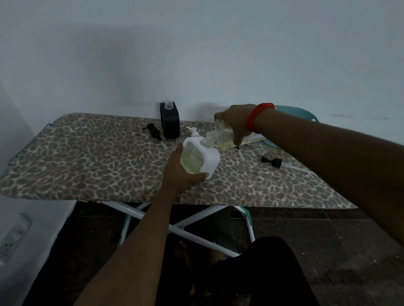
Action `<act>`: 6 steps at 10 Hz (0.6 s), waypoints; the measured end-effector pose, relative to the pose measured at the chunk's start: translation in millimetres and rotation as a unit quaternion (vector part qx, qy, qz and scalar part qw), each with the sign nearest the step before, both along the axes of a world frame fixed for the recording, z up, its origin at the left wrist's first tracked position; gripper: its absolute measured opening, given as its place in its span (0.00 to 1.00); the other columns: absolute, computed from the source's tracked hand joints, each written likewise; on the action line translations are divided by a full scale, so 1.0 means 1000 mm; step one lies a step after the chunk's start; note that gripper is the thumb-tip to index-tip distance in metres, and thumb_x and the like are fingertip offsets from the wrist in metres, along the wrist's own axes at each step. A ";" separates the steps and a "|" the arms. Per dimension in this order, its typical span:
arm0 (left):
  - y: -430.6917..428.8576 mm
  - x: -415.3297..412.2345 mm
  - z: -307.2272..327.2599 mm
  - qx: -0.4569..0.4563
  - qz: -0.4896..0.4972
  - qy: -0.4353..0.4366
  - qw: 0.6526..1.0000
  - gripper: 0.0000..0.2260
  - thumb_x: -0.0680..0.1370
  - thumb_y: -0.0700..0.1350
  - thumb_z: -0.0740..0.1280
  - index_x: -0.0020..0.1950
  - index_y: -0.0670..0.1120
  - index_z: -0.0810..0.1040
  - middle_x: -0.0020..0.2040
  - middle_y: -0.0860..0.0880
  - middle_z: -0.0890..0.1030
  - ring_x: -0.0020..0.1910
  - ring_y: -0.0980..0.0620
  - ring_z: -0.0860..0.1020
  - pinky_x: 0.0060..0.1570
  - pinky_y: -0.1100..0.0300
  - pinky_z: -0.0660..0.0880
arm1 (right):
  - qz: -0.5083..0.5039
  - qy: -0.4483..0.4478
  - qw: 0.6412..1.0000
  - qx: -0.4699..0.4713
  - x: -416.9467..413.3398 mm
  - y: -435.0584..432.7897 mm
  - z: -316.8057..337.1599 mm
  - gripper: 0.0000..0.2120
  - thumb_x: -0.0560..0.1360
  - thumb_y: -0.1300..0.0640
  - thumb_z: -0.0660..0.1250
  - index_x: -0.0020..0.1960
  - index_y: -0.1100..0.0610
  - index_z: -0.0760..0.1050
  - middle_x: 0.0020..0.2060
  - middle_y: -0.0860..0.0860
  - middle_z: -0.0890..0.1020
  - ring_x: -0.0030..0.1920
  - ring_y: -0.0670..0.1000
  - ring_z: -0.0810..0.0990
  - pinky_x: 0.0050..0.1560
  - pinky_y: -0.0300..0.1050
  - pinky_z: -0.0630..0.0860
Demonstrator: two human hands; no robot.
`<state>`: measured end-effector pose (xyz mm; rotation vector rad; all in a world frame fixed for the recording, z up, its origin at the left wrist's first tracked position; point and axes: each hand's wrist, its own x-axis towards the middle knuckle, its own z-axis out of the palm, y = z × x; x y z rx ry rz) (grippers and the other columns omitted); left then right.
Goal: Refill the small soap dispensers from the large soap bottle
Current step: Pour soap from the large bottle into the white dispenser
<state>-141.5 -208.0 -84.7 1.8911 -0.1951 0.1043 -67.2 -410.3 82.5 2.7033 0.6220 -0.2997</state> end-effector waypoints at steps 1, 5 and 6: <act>0.000 0.001 0.000 0.000 0.000 0.000 1.000 0.51 0.55 0.63 0.78 0.74 0.47 0.67 0.68 0.48 0.74 0.65 0.49 0.74 0.61 0.46 0.75 | -0.008 0.001 1.000 0.006 0.001 0.001 0.000 0.41 0.62 0.52 0.81 0.69 0.49 0.65 0.55 0.53 0.78 0.53 0.56 0.78 0.48 0.53 0.79; 0.000 0.000 0.000 -0.003 0.003 0.004 1.000 0.50 0.54 0.62 0.79 0.74 0.48 0.68 0.68 0.49 0.74 0.65 0.50 0.74 0.61 0.45 0.75 | -0.023 -0.008 1.000 0.012 0.002 0.002 0.000 0.43 0.64 0.50 0.81 0.73 0.51 0.63 0.59 0.55 0.77 0.55 0.58 0.78 0.52 0.54 0.78; 0.000 0.000 0.001 0.001 -0.001 0.005 1.000 0.51 0.54 0.63 0.78 0.74 0.47 0.67 0.68 0.47 0.73 0.66 0.48 0.74 0.61 0.44 0.74 | -0.013 -0.002 1.000 0.010 -0.004 0.003 0.003 0.40 0.63 0.51 0.81 0.70 0.51 0.65 0.56 0.54 0.78 0.53 0.57 0.78 0.47 0.51 0.78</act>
